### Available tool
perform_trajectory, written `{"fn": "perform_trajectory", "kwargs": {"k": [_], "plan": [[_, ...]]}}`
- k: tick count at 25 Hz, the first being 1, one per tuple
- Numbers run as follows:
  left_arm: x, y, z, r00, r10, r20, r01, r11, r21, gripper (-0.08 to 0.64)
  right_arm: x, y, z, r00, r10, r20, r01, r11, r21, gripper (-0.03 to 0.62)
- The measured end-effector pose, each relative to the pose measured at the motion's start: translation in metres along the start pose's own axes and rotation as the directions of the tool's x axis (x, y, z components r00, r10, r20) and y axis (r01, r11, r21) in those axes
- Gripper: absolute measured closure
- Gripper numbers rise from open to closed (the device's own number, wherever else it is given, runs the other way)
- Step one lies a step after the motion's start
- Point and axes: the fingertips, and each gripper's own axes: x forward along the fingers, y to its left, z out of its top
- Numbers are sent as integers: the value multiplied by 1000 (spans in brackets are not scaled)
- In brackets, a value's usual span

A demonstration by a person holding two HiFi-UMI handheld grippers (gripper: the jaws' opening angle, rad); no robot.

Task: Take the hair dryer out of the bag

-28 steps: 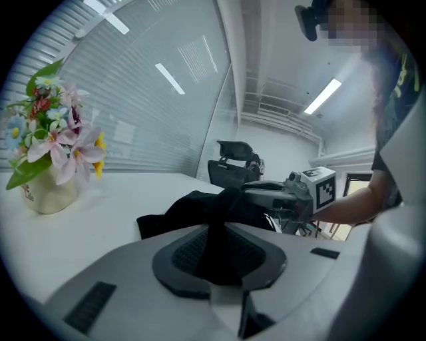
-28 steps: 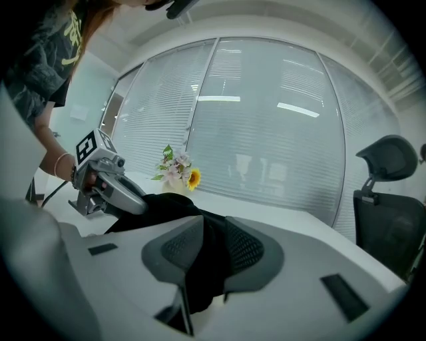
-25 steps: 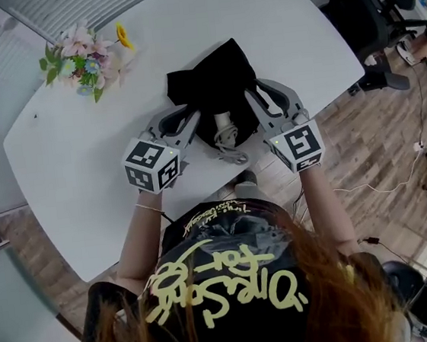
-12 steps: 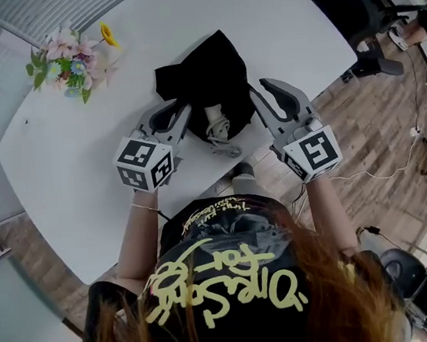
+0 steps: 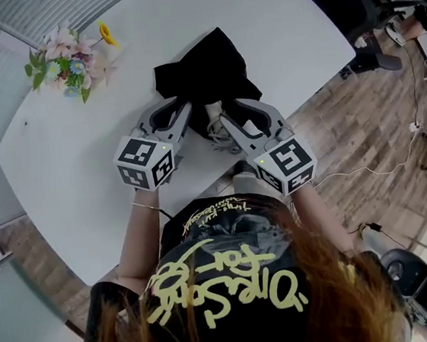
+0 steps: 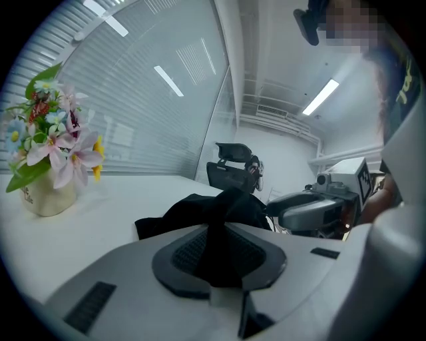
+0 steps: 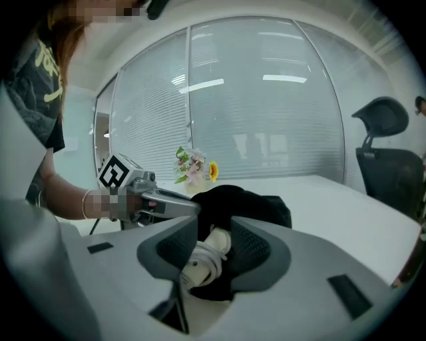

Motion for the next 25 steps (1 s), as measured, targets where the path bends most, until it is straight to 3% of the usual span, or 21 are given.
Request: {"fn": "perform_trajectory", "kwargs": {"k": [2, 3, 11, 15, 21, 25], "plan": [[0, -1, 0, 1000, -6, 4, 6, 1000, -2, 499, 4, 5, -7, 1000, 13, -29, -12, 999, 44, 384], [-1, -1, 0, 1000, -8, 6, 8, 1000, -3, 499, 6, 8, -10, 999, 11, -44, -8, 999, 51, 374], [-1, -1, 0, 999, -32, 24, 33, 999, -16, 499, 26, 9, -30, 980, -48, -192, 57, 998, 40, 363], [-1, -1, 0, 998, -43, 34, 44, 999, -24, 499, 31, 13, -35, 970, -42, -239, 74, 989, 126, 356], [-2, -3, 1, 997, -62, 48, 64, 998, -28, 499, 37, 10, -40, 960, -103, -260, 145, 978, 148, 345], [-4, -3, 1, 995, -79, 56, 82, 996, -37, 499, 40, 9, -44, 961, -115, -252, 171, 962, 212, 342]]}}
